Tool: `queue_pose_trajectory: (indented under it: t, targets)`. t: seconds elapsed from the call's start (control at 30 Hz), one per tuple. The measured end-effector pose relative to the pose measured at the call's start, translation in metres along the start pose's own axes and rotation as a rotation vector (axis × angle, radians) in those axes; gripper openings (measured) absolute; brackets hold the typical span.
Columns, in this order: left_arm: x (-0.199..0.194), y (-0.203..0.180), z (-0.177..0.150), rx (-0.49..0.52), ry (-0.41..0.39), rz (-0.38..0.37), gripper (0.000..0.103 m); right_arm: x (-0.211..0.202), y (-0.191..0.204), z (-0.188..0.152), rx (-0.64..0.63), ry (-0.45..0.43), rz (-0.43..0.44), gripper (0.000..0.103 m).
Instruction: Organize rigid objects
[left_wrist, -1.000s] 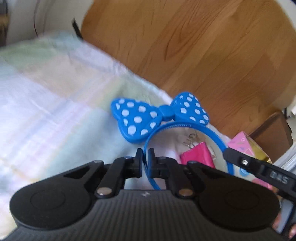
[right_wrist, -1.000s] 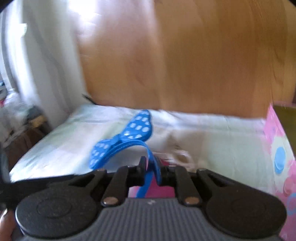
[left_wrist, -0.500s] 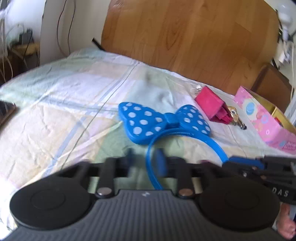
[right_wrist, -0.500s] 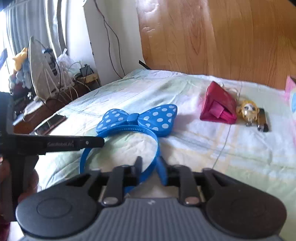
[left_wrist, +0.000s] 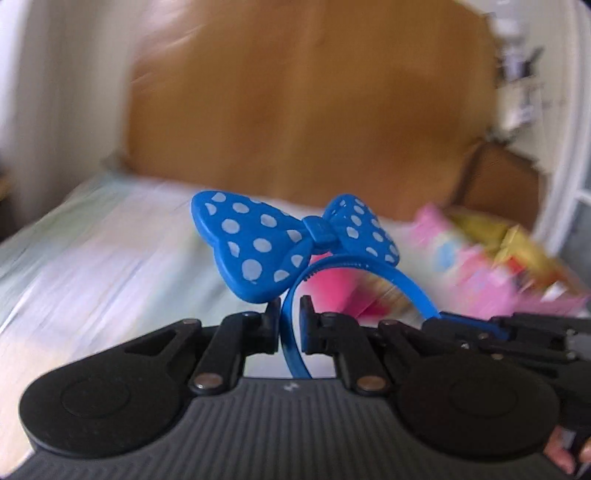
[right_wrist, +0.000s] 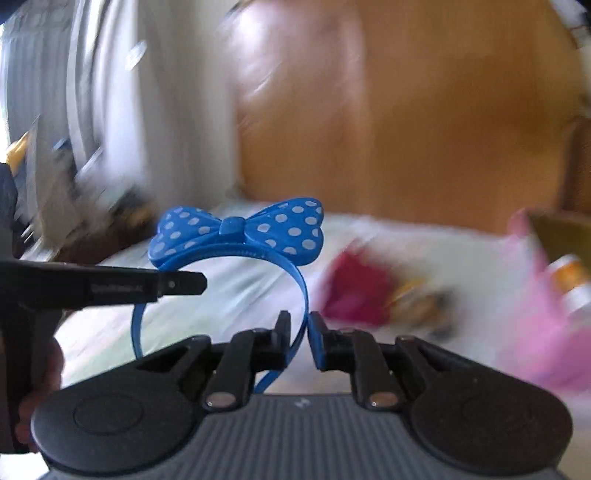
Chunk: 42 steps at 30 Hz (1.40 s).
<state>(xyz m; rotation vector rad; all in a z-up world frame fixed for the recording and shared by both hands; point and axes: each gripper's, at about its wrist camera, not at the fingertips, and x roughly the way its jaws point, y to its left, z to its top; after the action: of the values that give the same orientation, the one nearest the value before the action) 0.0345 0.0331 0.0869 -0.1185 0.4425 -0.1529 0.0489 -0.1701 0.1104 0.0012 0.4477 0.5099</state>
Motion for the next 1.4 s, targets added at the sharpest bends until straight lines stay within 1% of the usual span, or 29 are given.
queue_pose_trajectory:
  t: [0.1,0.17,0.27,0.33,0.4,0.47,0.53,0.57,0.6,0.63,0.67,0.7,0.73,0.8,0.87,0.93,1.07,1.17,1.2,1.3,1.4]
  targets:
    - [0.044,-0.057,0.046,0.052,-0.006,-0.124,0.012,-0.020,-0.059,0.022,0.027,-0.078,-0.125,0.012]
    - [0.083,-0.099,0.067,0.065,0.014,-0.204,0.012,-0.032,-0.104,0.033,0.039,-0.098,-0.226,0.012]
    - [0.148,-0.163,0.087,0.068,0.087,-0.289,0.013,-0.039,-0.167,0.040,0.095,-0.063,-0.333,0.012]
    - [0.190,-0.199,0.094,0.059,0.137,-0.317,0.013,-0.037,-0.207,0.042,0.139,-0.017,-0.384,0.012]
    - [0.224,-0.232,0.094,0.107,0.169,-0.306,0.013,-0.032,-0.246,0.043,0.189,0.042,-0.405,0.012]
    - [0.246,-0.263,0.088,0.186,0.183,-0.269,0.013,-0.023,-0.276,0.044,0.221,0.100,-0.425,0.012]
    - [0.263,-0.285,0.082,0.251,0.207,-0.232,0.016,-0.014,-0.294,0.045,0.233,0.140,-0.453,0.012]
    - [0.269,-0.291,0.079,0.266,0.217,-0.215,0.017,-0.011,-0.303,0.044,0.235,0.153,-0.458,0.013]
    - [0.275,-0.294,0.078,0.271,0.226,-0.201,0.022,-0.009,-0.309,0.044,0.238,0.160,-0.470,0.017]
    - [0.276,-0.296,0.077,0.275,0.226,-0.184,0.037,-0.008,-0.311,0.044,0.239,0.157,-0.487,0.021]
    - [0.275,-0.299,0.077,0.283,0.215,-0.167,0.045,-0.010,-0.314,0.043,0.238,0.144,-0.491,0.036]
    - [0.269,-0.300,0.078,0.296,0.189,-0.147,0.054,-0.015,-0.314,0.041,0.238,0.115,-0.492,0.040]
    - [0.262,-0.302,0.079,0.310,0.161,-0.138,0.055,-0.022,-0.310,0.037,0.244,0.084,-0.499,0.042]
    - [0.243,-0.300,0.081,0.340,0.126,-0.147,0.055,-0.037,-0.302,0.029,0.274,0.024,-0.501,0.042]
    - [0.225,-0.295,0.083,0.330,0.092,-0.152,0.055,-0.049,-0.289,0.025,0.287,-0.028,-0.500,0.042]
    - [0.204,-0.288,0.084,0.322,0.056,-0.155,0.055,-0.062,-0.267,0.023,0.267,-0.080,-0.506,0.042]
    - [0.161,-0.269,0.081,0.334,-0.026,-0.120,0.055,-0.084,-0.222,0.019,0.244,-0.166,-0.475,0.042]
    - [0.134,-0.245,0.076,0.337,-0.058,-0.079,0.059,-0.094,-0.183,0.014,0.228,-0.209,-0.439,0.042]
    - [0.126,-0.234,0.074,0.329,-0.064,-0.063,0.063,-0.096,-0.168,0.012,0.217,-0.223,-0.425,0.042]
    - [0.099,-0.191,0.064,0.276,-0.066,-0.014,0.066,-0.094,-0.128,0.009,0.181,-0.246,-0.384,0.042]
    - [0.081,-0.145,0.048,0.209,-0.043,0.029,0.069,-0.085,-0.088,0.002,0.158,-0.239,-0.310,0.046]
